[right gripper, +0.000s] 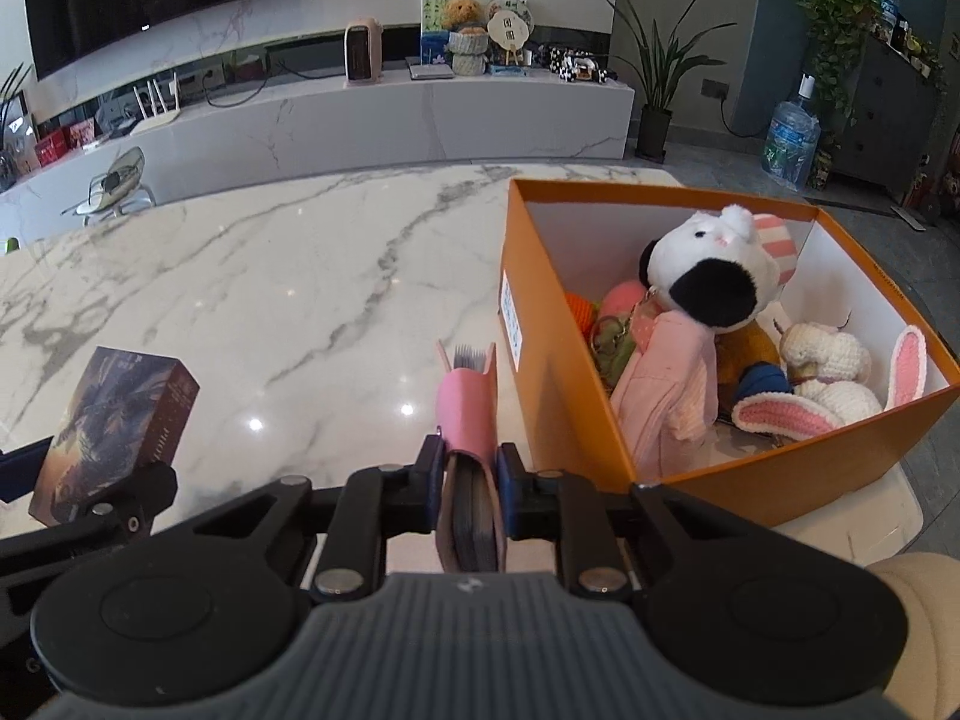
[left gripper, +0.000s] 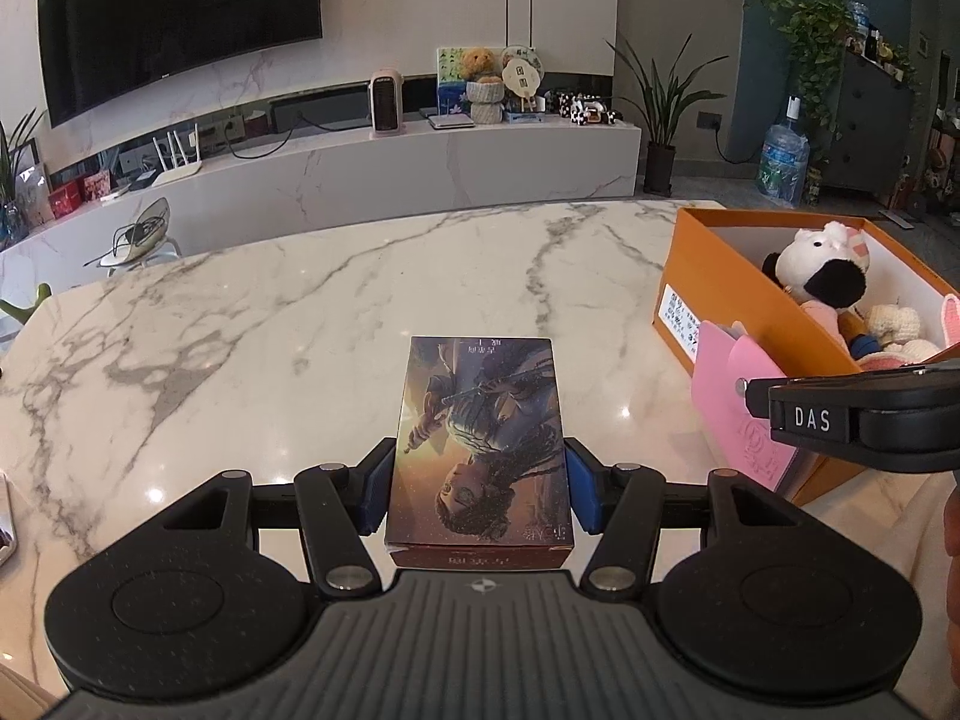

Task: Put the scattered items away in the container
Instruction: 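Carry the book and pink wallet up over the orange box with both grippers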

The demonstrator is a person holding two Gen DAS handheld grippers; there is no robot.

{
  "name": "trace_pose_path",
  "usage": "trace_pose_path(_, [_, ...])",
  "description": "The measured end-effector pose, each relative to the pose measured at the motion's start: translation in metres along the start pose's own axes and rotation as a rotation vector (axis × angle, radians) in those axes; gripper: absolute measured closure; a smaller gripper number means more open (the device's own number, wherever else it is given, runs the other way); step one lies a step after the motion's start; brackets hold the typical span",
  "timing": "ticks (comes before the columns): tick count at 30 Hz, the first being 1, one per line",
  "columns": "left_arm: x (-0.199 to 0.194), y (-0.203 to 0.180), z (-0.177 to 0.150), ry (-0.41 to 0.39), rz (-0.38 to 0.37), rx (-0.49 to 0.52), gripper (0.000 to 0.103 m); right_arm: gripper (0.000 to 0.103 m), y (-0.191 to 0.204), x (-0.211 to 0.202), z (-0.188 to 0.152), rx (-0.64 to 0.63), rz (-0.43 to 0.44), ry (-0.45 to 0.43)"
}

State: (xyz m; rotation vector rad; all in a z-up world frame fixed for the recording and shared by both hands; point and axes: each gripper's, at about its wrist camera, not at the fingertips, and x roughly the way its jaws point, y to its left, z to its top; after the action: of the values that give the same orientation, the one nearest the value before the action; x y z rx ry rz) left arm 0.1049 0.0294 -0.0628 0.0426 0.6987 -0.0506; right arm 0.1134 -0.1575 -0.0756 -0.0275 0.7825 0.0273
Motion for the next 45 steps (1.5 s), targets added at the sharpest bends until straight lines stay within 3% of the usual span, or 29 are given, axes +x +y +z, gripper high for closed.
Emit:
trace_pose_path(6, [-0.015,-0.008,0.007,-0.039,-0.006,0.012,0.037,0.083,-0.011,-0.022,0.001,0.048,0.056,-0.034])
trace_pose_path(14, [-0.037,-0.029,0.028,-0.104,-0.049,0.018,0.037,0.083,-0.031,-0.066,0.011,0.094,0.120,-0.150])
trace_pose_path(25, [-0.037,-0.085,0.070,-0.170,-0.191,0.071,0.037,0.083,-0.108,-0.098,0.029,0.238,0.062,-0.277])
trace_pose_path(29, [-0.024,-0.106,0.083,-0.162,-0.256,0.084,0.037,0.083,-0.144,-0.092,0.031,0.304,0.017,-0.276])
trace_pose_path(33, [-0.004,-0.124,0.092,-0.125,-0.321,0.082,0.037,0.083,-0.171,-0.078,0.031,0.357,0.024,-0.246])
trace_pose_path(41, [0.030,-0.152,0.102,-0.077,-0.359,0.089,0.037,0.083,-0.194,-0.048,0.036,0.424,0.061,-0.208])
trace_pose_path(45, [0.045,-0.161,0.100,-0.042,-0.369,0.097,0.037,0.083,-0.194,-0.034,0.039,0.422,0.036,-0.192])
